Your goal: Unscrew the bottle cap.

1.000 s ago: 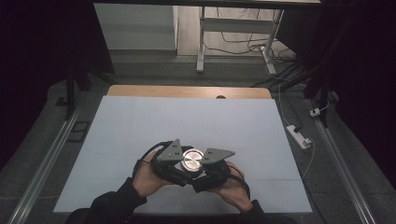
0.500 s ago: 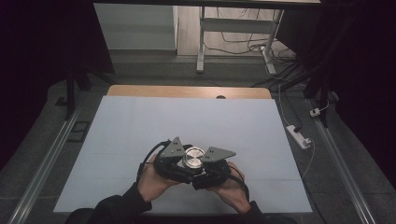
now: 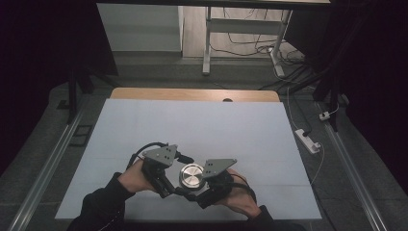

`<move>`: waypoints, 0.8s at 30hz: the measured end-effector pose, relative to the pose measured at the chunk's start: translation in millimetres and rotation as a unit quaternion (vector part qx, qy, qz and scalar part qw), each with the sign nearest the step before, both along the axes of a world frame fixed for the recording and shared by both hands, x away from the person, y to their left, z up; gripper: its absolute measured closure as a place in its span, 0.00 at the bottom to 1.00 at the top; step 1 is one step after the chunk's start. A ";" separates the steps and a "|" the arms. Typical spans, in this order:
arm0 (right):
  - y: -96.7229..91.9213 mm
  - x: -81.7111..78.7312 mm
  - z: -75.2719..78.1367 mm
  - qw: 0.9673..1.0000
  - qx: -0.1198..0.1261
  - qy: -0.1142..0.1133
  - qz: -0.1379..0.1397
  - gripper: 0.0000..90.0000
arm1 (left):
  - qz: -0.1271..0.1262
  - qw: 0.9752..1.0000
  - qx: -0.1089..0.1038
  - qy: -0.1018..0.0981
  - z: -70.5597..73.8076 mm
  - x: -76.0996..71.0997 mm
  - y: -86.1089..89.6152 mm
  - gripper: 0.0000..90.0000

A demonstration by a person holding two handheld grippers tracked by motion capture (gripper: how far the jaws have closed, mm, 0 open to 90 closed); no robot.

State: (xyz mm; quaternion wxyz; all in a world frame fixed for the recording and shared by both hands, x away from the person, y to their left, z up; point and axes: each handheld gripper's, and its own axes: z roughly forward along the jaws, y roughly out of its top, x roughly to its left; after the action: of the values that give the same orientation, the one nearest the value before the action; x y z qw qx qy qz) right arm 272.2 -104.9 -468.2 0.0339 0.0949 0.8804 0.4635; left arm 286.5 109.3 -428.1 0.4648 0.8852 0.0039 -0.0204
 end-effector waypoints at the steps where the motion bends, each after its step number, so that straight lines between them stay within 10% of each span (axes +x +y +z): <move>1: 1.0 -1.6 -0.2 1.000 -0.003 -0.003 0.007 0.16 | -0.001 1.000 0.003 -0.002 -1.7 0.5 -0.9 0.12; 5: 2.1 -4.1 0.5 1.000 -0.004 -0.008 0.020 0.16 | -0.008 1.000 -0.011 0.008 -6.0 2.2 -2.2 0.20; 10: -2.9 1.7 2.2 1.000 0.000 -0.008 -0.022 0.16 | 0.071 0.997 -0.018 -0.006 -3.8 -0.9 -10.0 0.21; 16: -9.0 10.3 2.6 0.995 0.003 -0.010 -0.100 0.16 | 0.189 0.981 -0.015 -0.034 -2.1 -9.7 -27.5 0.21; 24: -9.2 12.0 2.3 0.989 0.006 -0.013 -0.144 0.16 | 0.261 0.964 -0.042 -0.021 -2.2 -16.1 -33.7 0.22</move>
State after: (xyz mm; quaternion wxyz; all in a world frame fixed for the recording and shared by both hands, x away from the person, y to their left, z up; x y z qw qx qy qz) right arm 284.2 -114.0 -465.9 0.1112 0.2148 0.8544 0.4598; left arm 270.5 75.6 -430.3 0.4910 0.8333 0.2237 0.1201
